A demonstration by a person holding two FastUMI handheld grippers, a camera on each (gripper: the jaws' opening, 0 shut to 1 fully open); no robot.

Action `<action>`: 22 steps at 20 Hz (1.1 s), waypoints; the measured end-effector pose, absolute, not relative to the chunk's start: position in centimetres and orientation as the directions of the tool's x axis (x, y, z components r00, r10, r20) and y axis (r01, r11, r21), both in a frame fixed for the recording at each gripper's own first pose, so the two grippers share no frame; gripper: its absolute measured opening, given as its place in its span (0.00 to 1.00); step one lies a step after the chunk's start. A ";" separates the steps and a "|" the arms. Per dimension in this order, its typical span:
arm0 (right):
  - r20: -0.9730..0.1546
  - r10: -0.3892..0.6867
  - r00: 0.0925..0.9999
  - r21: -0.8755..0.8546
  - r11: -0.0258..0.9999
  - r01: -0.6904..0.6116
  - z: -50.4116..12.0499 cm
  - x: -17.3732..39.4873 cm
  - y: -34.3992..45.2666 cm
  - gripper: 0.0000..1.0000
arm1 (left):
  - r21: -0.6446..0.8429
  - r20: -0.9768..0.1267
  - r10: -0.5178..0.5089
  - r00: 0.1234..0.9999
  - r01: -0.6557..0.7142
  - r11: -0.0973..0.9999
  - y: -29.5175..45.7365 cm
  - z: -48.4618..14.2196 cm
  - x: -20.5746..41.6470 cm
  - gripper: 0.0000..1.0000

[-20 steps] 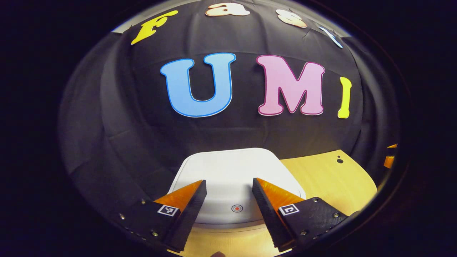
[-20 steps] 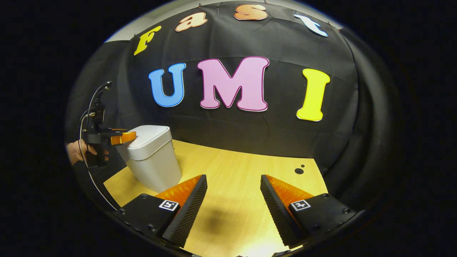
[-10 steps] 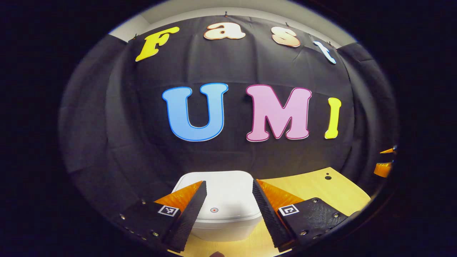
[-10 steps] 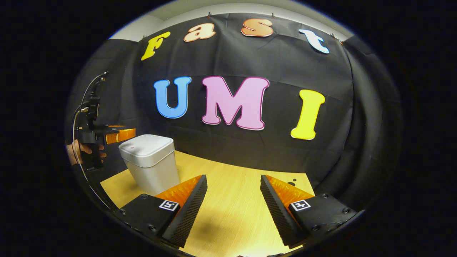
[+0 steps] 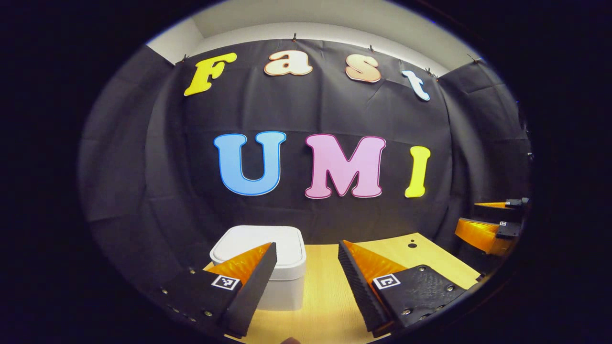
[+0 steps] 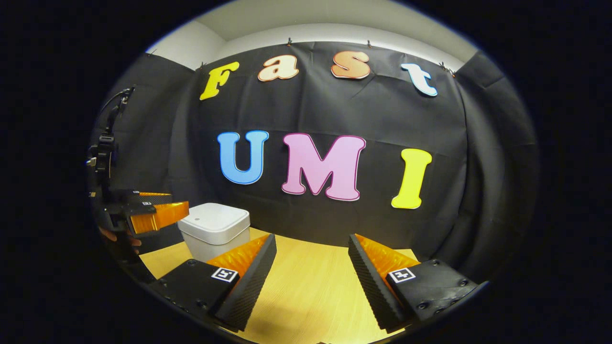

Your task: Press the lid of the desktop garbage bin to open it, pick up the crumpled paper on the desktop and throw it into the bin, then pick up the pop can on the desktop and drop it into the bin, and finally close the garbage bin lid.

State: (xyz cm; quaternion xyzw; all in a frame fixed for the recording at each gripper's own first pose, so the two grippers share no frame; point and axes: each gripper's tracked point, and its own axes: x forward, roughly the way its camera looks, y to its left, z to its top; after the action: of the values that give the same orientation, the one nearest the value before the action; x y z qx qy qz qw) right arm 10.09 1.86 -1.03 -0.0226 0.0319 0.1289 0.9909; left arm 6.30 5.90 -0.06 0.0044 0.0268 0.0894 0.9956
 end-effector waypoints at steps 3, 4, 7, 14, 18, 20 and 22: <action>-0.064 0.254 0.965 -0.010 0.967 -0.255 -1.2 9.0 1.4 0.98 | 0.033 -0.013 0.201 0.979 -0.201 0.979 4.6 0.9 5.0 0.86; -0.059 0.242 0.969 0.018 0.970 -0.241 -1.3 8.4 1.2 0.98 | 0.034 -0.007 0.202 0.979 -0.202 0.979 4.1 1.2 4.7 0.86; -0.032 0.230 0.973 0.041 0.973 -0.228 -0.6 6.3 2.0 0.98 | 0.039 0.026 0.171 0.985 -0.172 0.984 2.1 2.2 4.0 0.86; 0.045 0.092 0.995 0.009 0.996 -0.093 2.1 2.1 2.5 0.98 | 0.067 0.061 -0.003 0.998 -0.001 0.998 -0.1 2.4 2.3 0.86; 0.045 0.042 0.998 -0.027 0.999 -0.041 2.3 0.6 2.2 1.00 | -0.009 0.048 -0.063 0.997 0.063 0.998 -1.4 1.8 1.4 0.86; 0.038 0.030 0.999 -0.030 0.999 -0.029 2.1 0.5 2.0 0.98 | 0.007 0.056 -0.056 0.997 0.056 0.998 -0.6 2.2 1.1 0.86; 0.025 0.025 0.999 -0.011 1.000 -0.025 1.7 0.7 1.8 0.98 | 0.027 0.069 -0.047 0.996 0.046 0.999 -0.2 2.8 1.2 0.86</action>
State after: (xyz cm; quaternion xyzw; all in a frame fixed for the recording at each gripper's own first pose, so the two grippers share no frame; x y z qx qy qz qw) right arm 0.69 1.82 1.74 -0.0055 -0.0127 0.0126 0.9998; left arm 1.17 -0.23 2.85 0.0125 -0.0349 -0.0233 0.9990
